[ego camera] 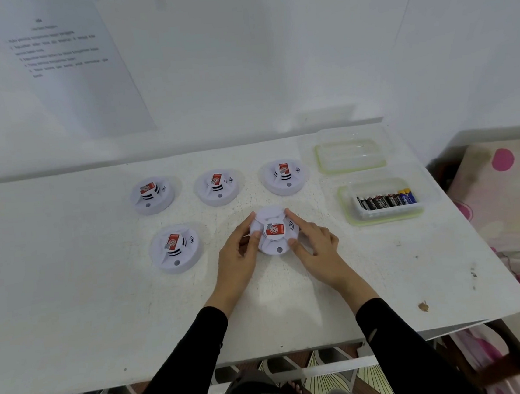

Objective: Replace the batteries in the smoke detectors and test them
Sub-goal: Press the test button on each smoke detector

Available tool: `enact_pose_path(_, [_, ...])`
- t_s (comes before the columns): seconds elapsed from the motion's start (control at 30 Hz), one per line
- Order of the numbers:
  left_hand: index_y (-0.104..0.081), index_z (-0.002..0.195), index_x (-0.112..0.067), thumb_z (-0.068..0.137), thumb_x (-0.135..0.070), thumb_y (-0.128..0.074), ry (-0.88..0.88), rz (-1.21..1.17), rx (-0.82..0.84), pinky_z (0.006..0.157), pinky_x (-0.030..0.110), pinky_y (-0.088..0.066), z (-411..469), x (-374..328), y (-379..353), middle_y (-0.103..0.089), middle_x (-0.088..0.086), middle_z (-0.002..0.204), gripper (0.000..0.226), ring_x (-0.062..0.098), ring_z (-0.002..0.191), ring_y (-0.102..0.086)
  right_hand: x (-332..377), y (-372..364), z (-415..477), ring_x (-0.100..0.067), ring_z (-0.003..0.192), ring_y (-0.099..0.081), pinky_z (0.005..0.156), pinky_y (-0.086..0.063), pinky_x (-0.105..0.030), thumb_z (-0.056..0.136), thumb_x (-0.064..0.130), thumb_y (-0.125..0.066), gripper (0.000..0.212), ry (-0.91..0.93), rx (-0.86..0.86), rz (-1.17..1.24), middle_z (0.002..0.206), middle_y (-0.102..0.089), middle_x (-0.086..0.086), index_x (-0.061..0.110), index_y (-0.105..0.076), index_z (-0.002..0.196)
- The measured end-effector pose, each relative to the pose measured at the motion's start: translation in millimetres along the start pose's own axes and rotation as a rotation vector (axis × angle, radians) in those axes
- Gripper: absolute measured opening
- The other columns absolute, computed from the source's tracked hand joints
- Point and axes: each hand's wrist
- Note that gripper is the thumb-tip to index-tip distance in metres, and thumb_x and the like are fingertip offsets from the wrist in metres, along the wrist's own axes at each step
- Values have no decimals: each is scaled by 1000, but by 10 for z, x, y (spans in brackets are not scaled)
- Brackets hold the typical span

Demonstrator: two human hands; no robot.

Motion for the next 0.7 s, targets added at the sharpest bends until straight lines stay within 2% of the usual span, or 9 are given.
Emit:
enact_pose_path(0.5, [-50,143,-29,102,-27,-54,-4,6,1,84,5,-45,3,6,4,-59,-15,131,41,-19,109,-55,-31,-24,16,-13,118,-38,104,-7,-24,99,33,-48,50,14,-15,-9,111,-54,11,53,-28,141])
enact_pose_path(0.7, [-44,146,-32,101,-30,-54,-6,29,-61,86,4,-43,-7,33,-31,-60,-17,129,46,-16,112,-55,-59,-63,25,-7,118,-39,103,-8,-23,97,36,-51,58,12,-29,-30,120,-54,18,49,-23,146])
Point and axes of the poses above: each hand's wrist, its own z-axis towards the middle knuckle, its own y-axis out of the back of the hand, x = y × z
